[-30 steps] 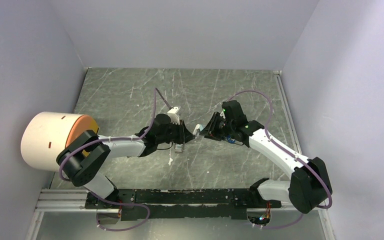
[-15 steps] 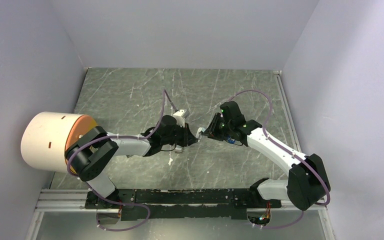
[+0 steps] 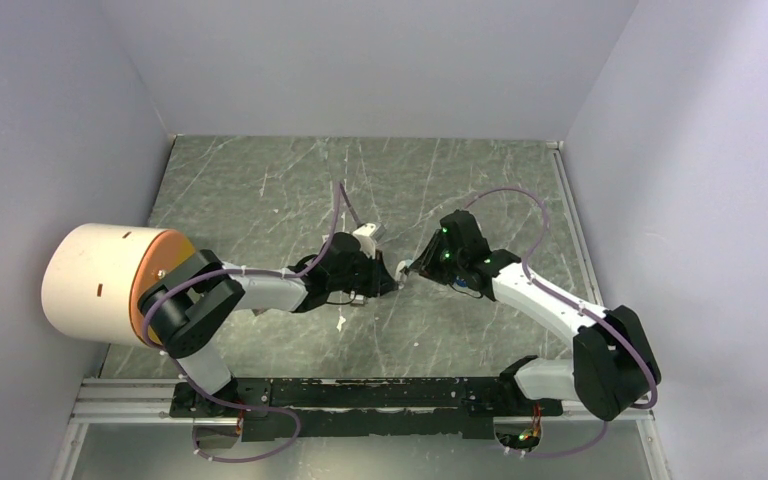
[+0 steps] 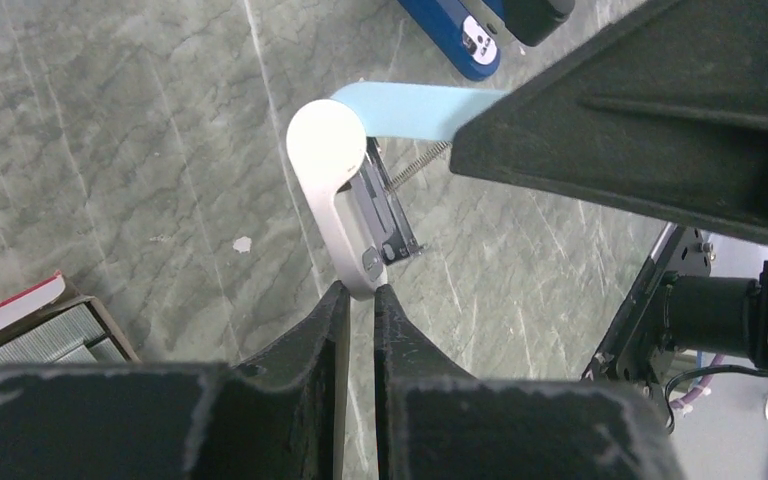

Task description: Load the staples into the stapler

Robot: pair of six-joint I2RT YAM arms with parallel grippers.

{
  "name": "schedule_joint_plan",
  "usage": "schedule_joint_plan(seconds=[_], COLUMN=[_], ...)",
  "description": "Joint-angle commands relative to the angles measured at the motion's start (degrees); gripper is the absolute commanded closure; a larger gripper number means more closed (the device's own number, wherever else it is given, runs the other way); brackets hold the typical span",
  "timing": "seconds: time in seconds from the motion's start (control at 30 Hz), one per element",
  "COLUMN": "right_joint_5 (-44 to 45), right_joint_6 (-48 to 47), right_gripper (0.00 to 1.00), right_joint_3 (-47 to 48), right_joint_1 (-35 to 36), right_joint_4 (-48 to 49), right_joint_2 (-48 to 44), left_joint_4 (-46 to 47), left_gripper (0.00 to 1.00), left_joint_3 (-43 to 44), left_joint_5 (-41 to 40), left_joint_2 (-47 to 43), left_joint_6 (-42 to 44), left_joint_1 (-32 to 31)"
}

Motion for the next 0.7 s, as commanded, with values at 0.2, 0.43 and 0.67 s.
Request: schedule_joint_plan(seconds=[0.2, 0.43, 0.67], right_joint_5=[7.47, 5.38, 0.85], right_joint_6=[-0.36, -1.52, 0.6], right_gripper=[0.75, 0.75, 0.75], right_joint_3=[-0.84, -1.22, -2.61], right_joint_1=[-2.13, -2.18, -2.27], right_joint_4=[2.87, 3.15, 3.47], right_joint_2=[1.06, 2.12, -0.15], left_joint_4=[0.87, 1.13, 8.74], left_gripper=[0.95, 0.79, 0.4], left_joint_3=[-0.84, 0.66, -0.74], left_joint_5=[5.71, 5.45, 2.01], left_joint_2=[-0.69, -0.4, -0.1], left_joint_6=[5.12, 0.56, -10.9], left_joint_1=[-0.77, -0.81, -0.77])
